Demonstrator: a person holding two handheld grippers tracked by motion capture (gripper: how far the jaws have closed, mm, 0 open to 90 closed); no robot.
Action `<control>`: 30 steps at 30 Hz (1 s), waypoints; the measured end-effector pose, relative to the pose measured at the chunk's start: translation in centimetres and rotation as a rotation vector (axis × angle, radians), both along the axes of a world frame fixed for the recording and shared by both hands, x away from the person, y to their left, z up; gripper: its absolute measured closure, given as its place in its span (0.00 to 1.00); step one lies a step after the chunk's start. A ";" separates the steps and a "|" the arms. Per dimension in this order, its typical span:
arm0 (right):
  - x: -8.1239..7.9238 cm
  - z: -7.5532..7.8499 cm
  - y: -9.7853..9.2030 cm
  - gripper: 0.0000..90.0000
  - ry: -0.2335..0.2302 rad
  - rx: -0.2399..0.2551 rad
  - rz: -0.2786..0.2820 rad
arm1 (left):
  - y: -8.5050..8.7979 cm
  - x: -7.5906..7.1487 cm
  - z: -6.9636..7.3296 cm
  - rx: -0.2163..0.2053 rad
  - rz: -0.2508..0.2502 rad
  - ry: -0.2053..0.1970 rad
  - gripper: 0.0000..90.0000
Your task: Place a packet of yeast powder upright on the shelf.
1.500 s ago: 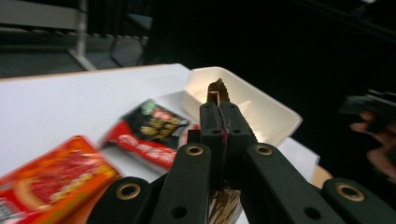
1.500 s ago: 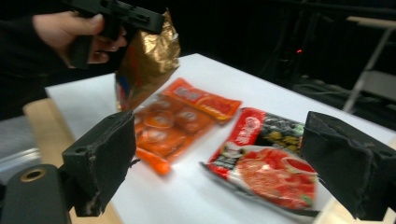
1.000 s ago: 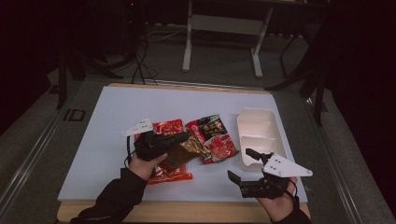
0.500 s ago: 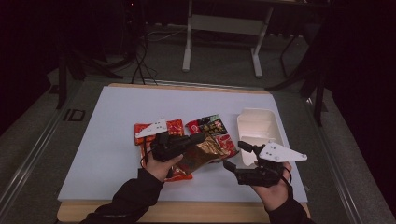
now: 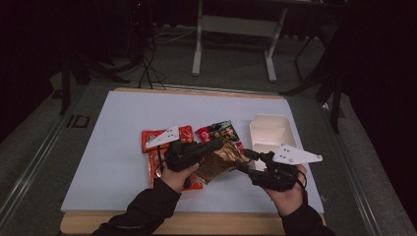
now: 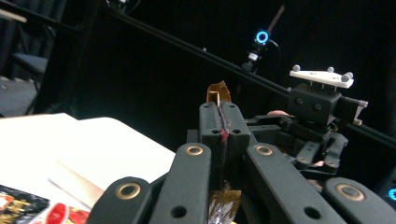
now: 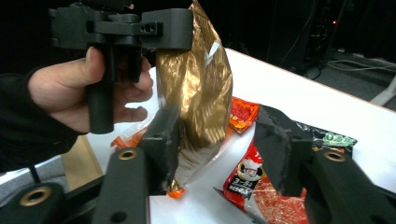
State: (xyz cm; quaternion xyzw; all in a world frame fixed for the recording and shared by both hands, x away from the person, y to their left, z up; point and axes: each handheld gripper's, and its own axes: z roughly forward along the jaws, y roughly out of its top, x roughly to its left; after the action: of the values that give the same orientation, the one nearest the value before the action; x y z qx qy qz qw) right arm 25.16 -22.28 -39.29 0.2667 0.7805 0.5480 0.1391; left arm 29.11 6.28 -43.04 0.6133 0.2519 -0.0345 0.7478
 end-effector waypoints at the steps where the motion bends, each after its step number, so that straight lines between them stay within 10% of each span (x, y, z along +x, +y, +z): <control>1: 0.0 0.0 0.1 0.63 0.003 -0.001 0.009 | -0.1 -0.1 0.0 -0.001 0.003 -0.006 1.00; 6: 0.3 0.1 0.4 0.88 0.022 -0.029 0.020 | 0.2 0.1 -0.3 -0.034 -0.022 0.023 1.00; 12: 0.6 0.4 0.5 0.98 0.071 -0.060 0.102 | 0.6 -0.1 -0.4 0.023 -0.015 -0.021 0.97; 20: 1.1 1.2 0.1 0.99 0.084 -0.093 0.135 | 1.4 -0.7 0.5 0.173 0.034 -0.081 0.66; 30: 1.6 2.8 -0.8 0.99 0.050 -0.125 0.154 | 3.2 -1.5 0.4 0.224 0.041 -0.045 0.16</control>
State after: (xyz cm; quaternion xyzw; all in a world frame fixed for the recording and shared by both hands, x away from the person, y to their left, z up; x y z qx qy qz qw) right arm 26.75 -23.04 -36.48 0.2104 0.8346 0.5005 0.0933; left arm 27.59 9.44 -42.59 0.6882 0.2499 0.0228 0.6808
